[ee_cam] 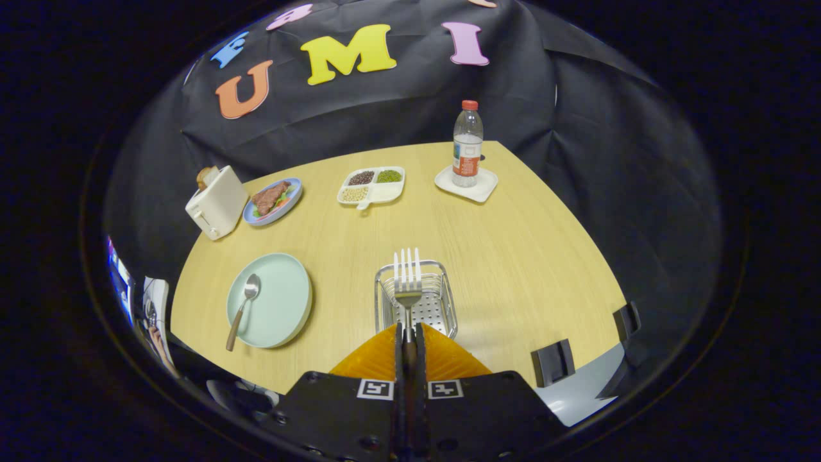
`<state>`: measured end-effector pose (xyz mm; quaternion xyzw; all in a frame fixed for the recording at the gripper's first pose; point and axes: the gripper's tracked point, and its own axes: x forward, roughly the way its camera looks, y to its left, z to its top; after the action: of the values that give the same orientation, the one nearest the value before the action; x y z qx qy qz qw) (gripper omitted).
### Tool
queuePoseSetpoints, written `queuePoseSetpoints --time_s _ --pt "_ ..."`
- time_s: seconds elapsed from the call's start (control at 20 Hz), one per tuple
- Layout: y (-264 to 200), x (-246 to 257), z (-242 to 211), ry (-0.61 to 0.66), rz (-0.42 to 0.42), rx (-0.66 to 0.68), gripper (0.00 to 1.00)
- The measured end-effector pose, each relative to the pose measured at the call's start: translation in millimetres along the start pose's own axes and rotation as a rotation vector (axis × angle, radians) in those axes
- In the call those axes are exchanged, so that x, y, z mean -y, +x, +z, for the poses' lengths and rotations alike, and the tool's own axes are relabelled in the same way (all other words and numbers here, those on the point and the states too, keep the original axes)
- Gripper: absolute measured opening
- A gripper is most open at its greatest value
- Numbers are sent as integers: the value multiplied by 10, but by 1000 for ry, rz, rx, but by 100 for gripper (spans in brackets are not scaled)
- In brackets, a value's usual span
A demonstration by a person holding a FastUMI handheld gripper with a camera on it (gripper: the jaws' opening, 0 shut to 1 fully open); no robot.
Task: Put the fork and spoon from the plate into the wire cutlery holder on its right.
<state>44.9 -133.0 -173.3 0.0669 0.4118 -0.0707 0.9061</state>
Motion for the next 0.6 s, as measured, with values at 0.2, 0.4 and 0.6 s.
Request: queuePoseSetpoints --time_s 0.2,0.4,0.6 --pt "-16 46 22 14 -11 13 11" --pt "-86 84 81 21 -31 47 44" --pt "-210 -29 161 7 -32 98 86"
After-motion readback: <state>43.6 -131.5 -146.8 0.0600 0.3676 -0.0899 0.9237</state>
